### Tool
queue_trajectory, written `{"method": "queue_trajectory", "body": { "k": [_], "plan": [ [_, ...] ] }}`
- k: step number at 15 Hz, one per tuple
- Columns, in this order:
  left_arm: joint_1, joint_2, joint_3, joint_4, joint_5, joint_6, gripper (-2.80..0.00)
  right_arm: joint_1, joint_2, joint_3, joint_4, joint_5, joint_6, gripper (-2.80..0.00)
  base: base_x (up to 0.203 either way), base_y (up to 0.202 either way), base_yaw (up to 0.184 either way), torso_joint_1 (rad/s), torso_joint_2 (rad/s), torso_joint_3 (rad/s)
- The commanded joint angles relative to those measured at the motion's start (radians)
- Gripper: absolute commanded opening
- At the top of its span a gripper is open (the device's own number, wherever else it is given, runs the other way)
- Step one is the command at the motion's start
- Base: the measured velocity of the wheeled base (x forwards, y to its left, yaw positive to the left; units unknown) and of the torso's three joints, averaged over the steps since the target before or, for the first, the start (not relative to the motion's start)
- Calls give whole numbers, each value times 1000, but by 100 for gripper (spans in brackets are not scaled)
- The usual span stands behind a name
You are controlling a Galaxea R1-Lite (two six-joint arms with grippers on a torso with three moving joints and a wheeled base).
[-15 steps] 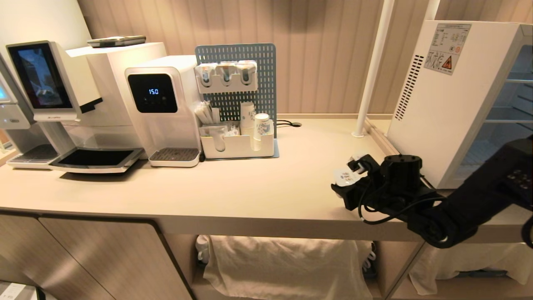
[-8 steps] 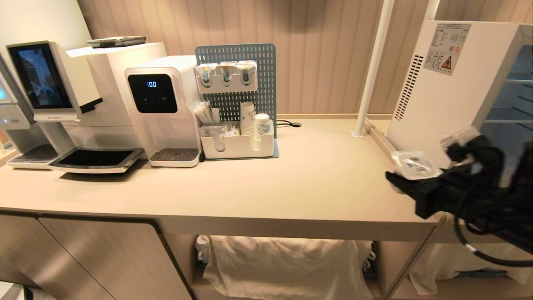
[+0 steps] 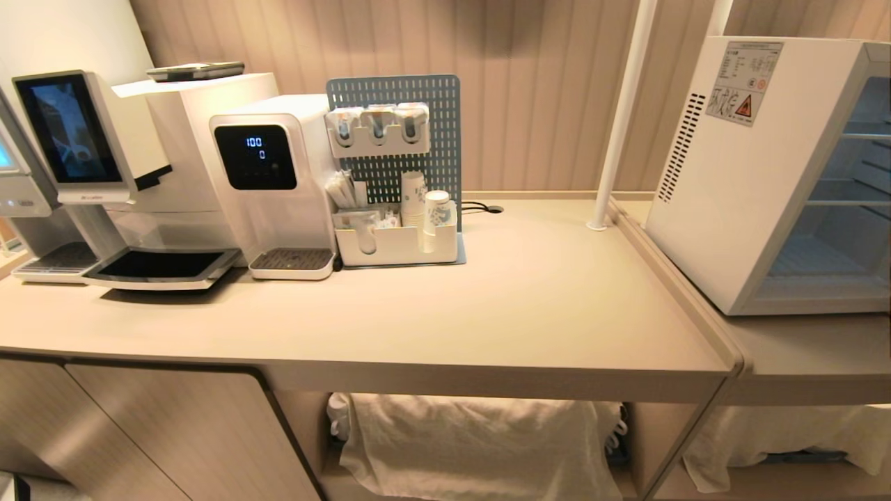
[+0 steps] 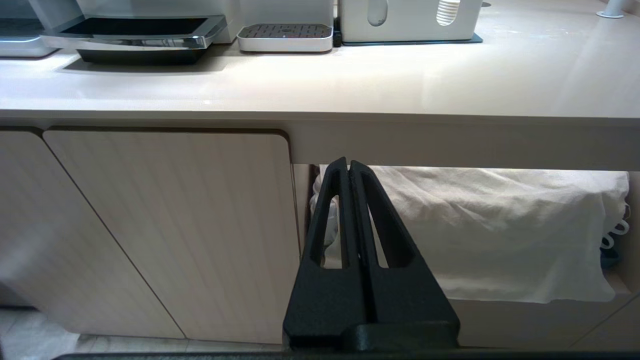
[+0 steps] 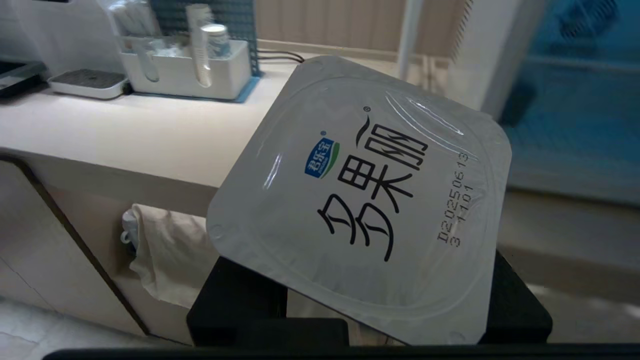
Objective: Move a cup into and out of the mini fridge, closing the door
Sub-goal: Put the yoghurt in the freezer
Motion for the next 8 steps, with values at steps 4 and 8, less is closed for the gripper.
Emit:
{"method": "queue_trajectory", "body": {
  "k": [4,8],
  "plan": [
    [0,0,0,0,0,-1,-280,-182,-120,-114,513,74,229,-280,0,0,0,0,0,0],
    [0,0,0,0,0,4,-280,-184,-120,-324,710,126,272,-280,0,0,0,0,0,0]
  ]
}}
